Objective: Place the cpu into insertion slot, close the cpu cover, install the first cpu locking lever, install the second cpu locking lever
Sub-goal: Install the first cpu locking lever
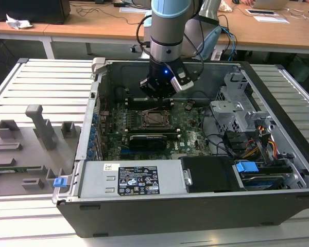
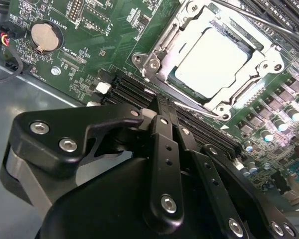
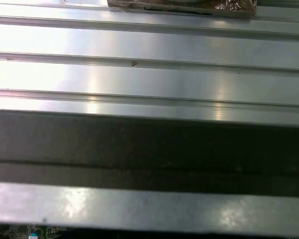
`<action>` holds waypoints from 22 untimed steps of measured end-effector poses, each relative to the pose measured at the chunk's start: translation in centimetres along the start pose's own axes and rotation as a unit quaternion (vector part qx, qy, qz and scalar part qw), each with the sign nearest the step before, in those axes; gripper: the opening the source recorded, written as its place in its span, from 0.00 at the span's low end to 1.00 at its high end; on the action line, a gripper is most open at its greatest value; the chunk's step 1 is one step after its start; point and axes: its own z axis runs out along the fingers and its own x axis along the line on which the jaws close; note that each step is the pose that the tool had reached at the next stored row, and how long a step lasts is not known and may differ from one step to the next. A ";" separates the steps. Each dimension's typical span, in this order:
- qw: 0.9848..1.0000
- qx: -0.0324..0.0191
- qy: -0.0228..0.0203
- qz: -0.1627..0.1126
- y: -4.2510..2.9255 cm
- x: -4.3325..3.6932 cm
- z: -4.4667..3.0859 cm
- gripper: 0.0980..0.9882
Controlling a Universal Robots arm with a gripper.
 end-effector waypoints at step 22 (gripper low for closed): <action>1.000 -0.004 -0.001 0.006 -0.44 -0.20 1.00 0.01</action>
